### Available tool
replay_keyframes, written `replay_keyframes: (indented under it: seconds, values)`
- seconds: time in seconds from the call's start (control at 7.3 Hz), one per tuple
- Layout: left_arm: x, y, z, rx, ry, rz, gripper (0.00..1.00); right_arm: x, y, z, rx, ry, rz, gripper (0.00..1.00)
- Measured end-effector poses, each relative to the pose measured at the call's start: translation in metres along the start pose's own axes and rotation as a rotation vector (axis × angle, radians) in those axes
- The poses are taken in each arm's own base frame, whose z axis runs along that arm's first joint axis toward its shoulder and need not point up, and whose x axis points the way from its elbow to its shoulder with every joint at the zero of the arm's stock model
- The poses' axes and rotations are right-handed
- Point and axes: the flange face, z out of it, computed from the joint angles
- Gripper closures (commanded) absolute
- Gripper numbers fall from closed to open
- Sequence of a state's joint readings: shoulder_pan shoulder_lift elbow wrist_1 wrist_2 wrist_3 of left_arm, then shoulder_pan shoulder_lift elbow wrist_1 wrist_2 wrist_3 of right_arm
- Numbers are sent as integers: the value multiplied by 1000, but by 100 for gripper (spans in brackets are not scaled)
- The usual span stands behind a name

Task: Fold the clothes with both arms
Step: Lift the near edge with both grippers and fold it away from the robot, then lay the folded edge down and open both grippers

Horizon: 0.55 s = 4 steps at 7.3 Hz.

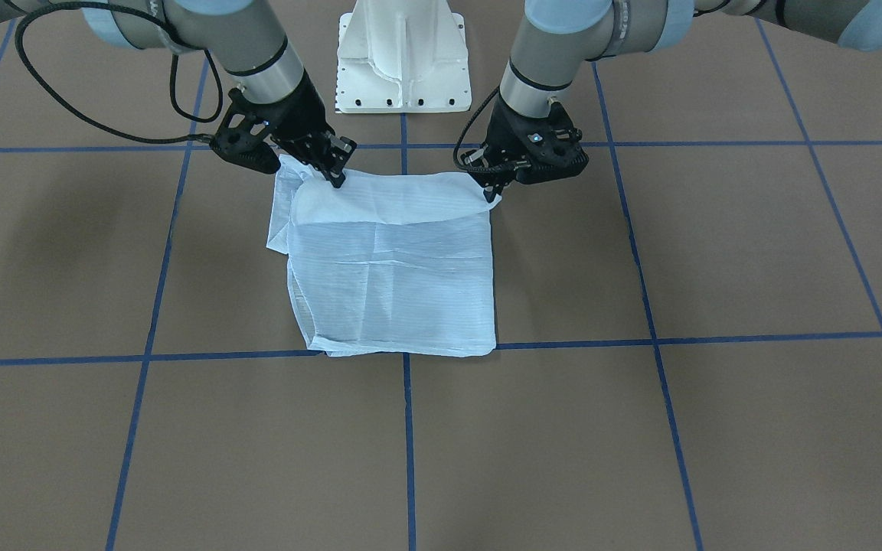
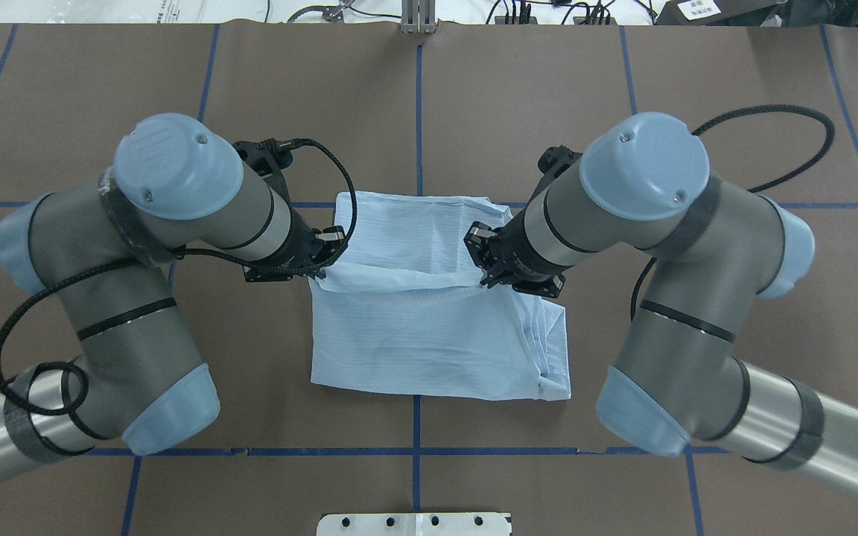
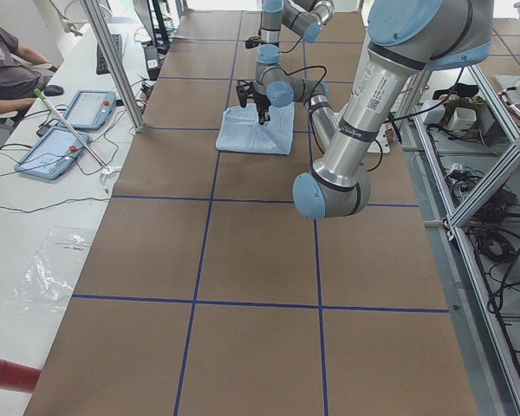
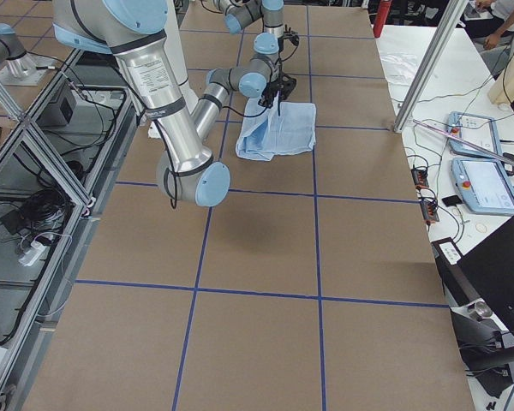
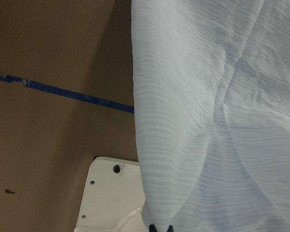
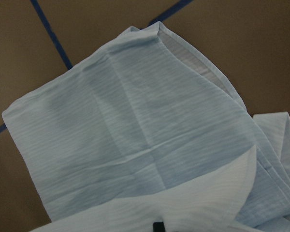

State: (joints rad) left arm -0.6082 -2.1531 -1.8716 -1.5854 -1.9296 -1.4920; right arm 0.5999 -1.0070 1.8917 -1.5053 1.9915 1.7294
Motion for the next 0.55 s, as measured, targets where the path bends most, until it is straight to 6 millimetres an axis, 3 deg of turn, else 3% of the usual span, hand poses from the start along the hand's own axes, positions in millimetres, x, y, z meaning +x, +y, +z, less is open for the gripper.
replay_keyframes:
  seconds: [0.27, 0.55]
  values:
    - [7, -38, 27, 32, 18, 1, 100, -29, -41, 17, 46, 29, -12, 100]
    - [16, -56, 49, 43, 39, 4, 100, -45, -64, 27, 67, 51, -8, 100]
